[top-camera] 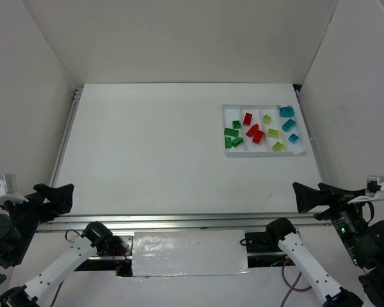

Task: Sort the legos into containers by color

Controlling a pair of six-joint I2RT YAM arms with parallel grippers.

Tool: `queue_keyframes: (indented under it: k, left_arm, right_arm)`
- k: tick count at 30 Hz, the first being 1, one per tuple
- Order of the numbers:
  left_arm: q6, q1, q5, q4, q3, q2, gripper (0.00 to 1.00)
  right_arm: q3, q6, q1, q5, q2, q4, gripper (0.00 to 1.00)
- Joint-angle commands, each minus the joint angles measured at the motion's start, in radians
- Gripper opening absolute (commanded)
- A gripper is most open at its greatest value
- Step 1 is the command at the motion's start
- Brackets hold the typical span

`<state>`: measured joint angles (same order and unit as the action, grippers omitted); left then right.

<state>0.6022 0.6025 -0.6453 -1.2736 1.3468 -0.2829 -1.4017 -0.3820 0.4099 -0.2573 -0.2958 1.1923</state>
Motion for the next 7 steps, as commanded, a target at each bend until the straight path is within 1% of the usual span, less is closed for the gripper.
queue_keyframes:
  k: [1, 7]
  left_arm:
    - [-0.021, -0.004, 0.006, 0.023, 0.000, 0.016, 1.00]
    - [-0.012, -0.003, -0.005, 0.016, -0.008, 0.007, 0.99]
  right_arm:
    - [-0.016, 0.018, 0.007, 0.016, 0.011, 0.006, 1.00]
    - [-0.008, 0.017, 0.006, 0.029, 0.010, 0.001, 1.00]
